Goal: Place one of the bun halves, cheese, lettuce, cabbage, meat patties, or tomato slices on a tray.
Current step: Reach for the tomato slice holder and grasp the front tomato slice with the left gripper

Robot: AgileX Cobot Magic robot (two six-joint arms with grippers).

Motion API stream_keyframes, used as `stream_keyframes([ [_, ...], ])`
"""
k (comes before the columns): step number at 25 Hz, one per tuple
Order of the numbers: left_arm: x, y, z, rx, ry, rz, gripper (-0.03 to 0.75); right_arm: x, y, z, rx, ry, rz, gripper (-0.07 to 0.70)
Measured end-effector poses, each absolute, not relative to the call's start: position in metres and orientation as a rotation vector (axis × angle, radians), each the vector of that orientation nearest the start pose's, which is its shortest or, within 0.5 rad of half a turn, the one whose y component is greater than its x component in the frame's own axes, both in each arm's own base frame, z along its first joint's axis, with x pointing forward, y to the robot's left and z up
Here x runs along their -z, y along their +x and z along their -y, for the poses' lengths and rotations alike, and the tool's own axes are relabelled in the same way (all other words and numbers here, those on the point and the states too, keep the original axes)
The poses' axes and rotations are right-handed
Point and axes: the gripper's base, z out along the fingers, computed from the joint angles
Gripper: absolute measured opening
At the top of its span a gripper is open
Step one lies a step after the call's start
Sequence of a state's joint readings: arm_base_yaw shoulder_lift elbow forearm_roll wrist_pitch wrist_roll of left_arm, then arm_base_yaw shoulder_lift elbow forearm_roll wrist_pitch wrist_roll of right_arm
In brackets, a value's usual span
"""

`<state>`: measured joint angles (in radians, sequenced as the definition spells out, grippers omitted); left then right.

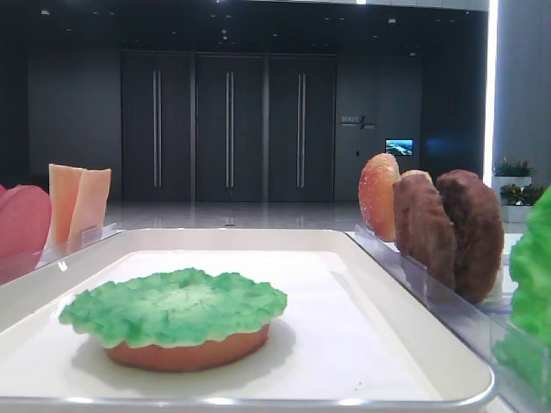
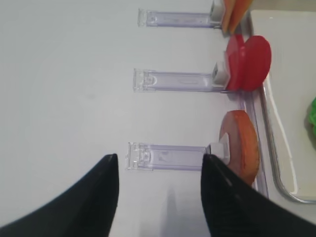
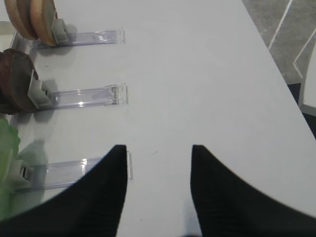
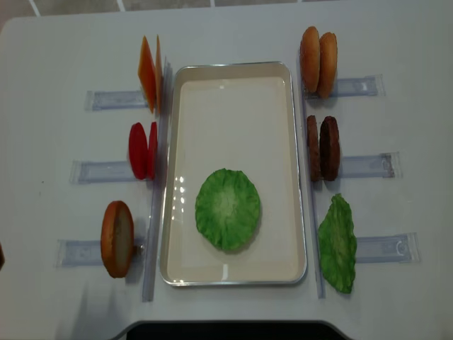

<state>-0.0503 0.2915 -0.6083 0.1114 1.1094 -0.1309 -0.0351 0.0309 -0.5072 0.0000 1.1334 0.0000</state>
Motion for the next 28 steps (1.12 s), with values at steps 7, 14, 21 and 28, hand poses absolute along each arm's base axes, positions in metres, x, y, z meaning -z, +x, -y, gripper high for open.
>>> stream_keyframes([
  [7,-0.326,0.115,-0.005,-0.074,-0.109,-2.452,0.408,-0.274,-0.004,0.0,0.021,0.038,-2.14,0.295],
  [14,-0.309,0.205,0.0,-0.096,-0.089,-2.632,0.408,-0.274,-0.004,0.0,0.021,0.038,-2.14,0.294],
  [21,-0.277,0.262,0.003,-0.115,-0.079,-2.776,0.408,-0.274,-0.004,0.0,0.021,0.038,-2.14,0.293],
  [28,-0.257,0.284,0.005,-0.123,-0.074,-2.838,0.408,-0.274,-0.004,0.0,0.021,0.038,-2.14,0.293],
])
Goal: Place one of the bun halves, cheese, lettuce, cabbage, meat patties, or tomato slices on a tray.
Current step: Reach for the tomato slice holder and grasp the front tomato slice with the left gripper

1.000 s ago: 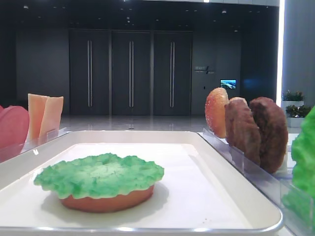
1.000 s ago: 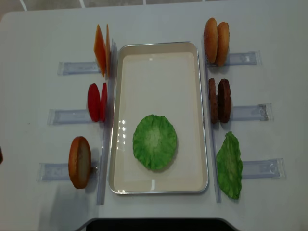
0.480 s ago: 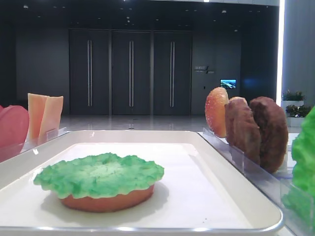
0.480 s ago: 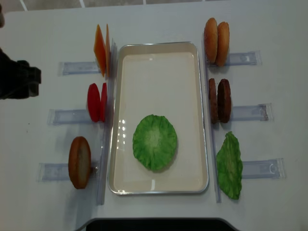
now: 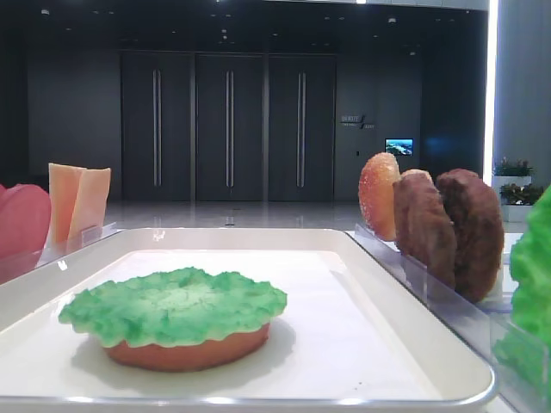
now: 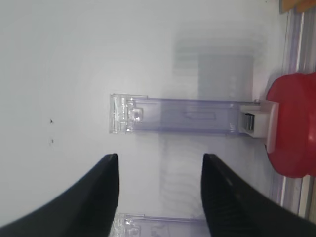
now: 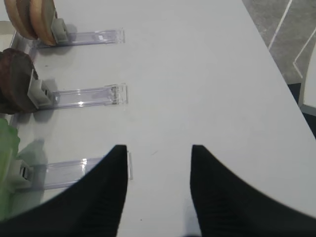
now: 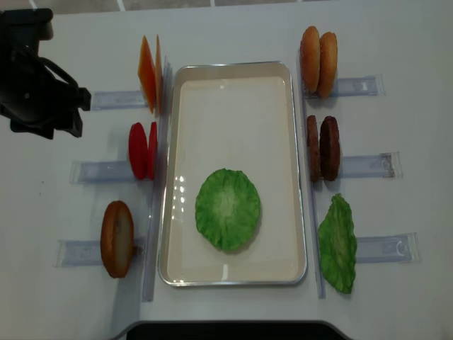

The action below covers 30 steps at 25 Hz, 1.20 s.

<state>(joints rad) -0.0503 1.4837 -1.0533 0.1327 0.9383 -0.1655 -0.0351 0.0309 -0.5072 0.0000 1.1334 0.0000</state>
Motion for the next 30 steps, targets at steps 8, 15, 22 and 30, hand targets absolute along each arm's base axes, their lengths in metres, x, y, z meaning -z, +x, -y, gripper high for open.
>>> stream_keyframes([
  [8,-0.256,0.286,0.005,-0.12,-0.073,-2.831,0.408,-0.274,-0.004,0.0,0.021,0.038,-2.14,0.292],
  [15,-0.256,0.286,0.019,-0.109,-0.023,-2.828,0.408,-0.274,-0.004,0.0,0.021,0.038,-2.14,0.291],
  [22,-0.251,0.284,0.096,-0.033,0.147,-2.804,0.408,-0.274,-0.004,0.0,0.021,0.038,-2.14,0.29],
  [30,-0.244,0.292,0.13,-0.007,0.195,-2.814,0.408,-0.274,-0.004,0.0,0.021,0.038,-2.14,0.29],
])
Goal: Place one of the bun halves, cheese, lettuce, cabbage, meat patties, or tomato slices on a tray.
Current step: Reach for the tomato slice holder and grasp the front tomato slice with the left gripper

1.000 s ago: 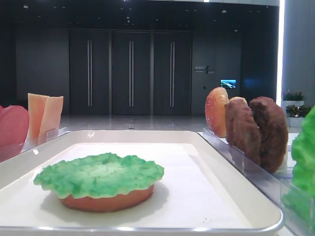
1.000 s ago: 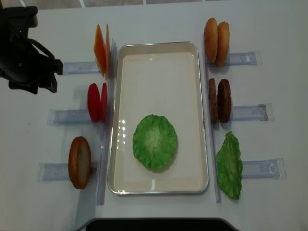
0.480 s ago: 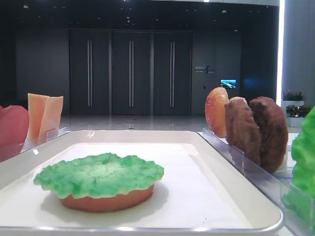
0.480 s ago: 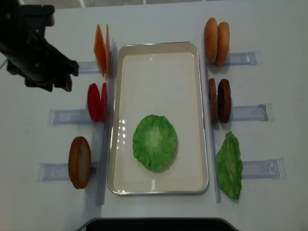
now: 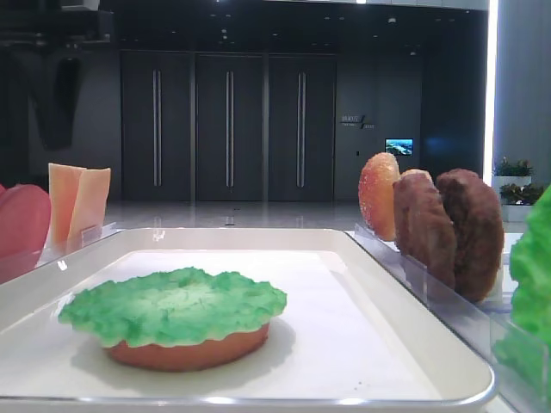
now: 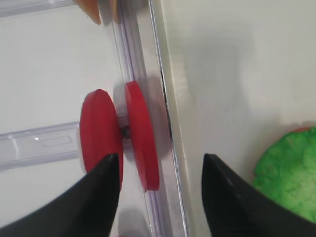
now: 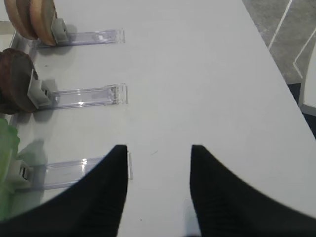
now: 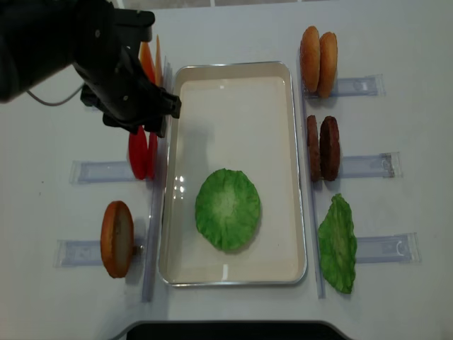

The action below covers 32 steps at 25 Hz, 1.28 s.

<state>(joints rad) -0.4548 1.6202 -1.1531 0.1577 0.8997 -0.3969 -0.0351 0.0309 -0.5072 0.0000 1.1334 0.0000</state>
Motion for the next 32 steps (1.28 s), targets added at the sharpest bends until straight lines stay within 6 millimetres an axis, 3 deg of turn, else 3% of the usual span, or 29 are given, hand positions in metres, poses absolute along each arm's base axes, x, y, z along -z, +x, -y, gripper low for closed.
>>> stream_keyframes([
  [8,-0.241,0.294,0.131,-0.015,0.195,-2.82,0.419,-0.274,-0.004,0.0,0.021,0.038,-2.14,0.29],
  [24,-0.191,0.311,0.14,-0.062,0.217,-2.917,0.421,-0.274,-0.004,0.0,0.021,0.038,-2.14,0.29],
  [32,-0.186,0.313,0.14,-0.086,0.212,-2.924,0.417,-0.274,-0.004,0.0,0.021,0.038,-2.14,0.29],
])
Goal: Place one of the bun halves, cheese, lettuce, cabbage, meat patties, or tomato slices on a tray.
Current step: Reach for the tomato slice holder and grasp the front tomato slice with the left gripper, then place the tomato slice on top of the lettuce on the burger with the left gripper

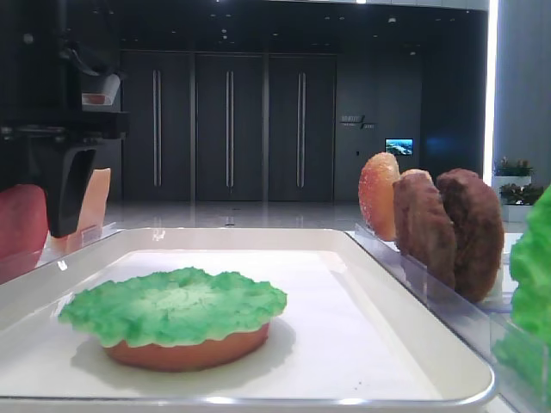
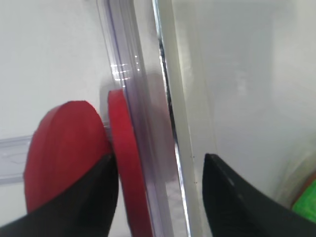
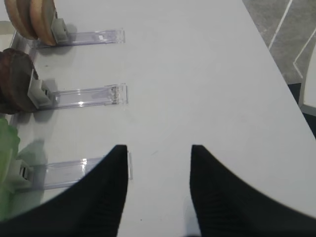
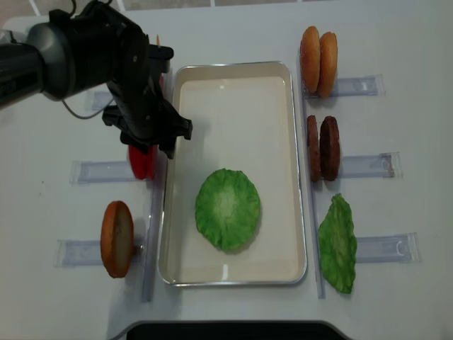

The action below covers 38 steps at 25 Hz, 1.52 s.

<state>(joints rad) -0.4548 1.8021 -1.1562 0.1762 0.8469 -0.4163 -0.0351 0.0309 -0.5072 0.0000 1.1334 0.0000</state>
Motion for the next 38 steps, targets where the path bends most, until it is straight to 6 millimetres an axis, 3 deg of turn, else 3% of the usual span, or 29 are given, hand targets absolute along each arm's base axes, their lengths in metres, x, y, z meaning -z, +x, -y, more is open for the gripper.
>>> stream_keyframes([
  [4,-0.186,0.313,0.14,-0.087,0.212,-2.923,0.368,-0.274,-0.004,0.0,0.021,0.038,-2.14,0.29],
  [9,-0.187,0.312,0.138,-0.106,0.217,-2.931,0.114,-0.274,-0.004,0.0,0.021,0.038,-2.14,0.29],
  [11,-0.187,0.312,0.138,-0.121,0.225,-2.93,0.064,-0.274,-0.004,0.0,0.021,0.038,-2.14,0.29],
  [21,-0.193,0.314,0.139,-0.108,0.208,-2.947,0.062,-0.274,-0.004,0.0,0.021,0.038,-2.14,0.29],
  [26,-0.215,0.319,0.144,-0.09,0.169,-2.964,0.061,-0.274,-0.004,0.0,0.021,0.038,-2.14,0.29],
  [32,-0.256,0.323,0.149,0.009,0.149,-2.887,0.057,-0.274,-0.004,0.0,0.021,0.038,-2.14,0.29],
  [38,-0.259,0.317,0.145,-0.027,0.156,-2.935,0.057,-0.274,-0.004,0.0,0.021,0.038,-2.14,0.29],
])
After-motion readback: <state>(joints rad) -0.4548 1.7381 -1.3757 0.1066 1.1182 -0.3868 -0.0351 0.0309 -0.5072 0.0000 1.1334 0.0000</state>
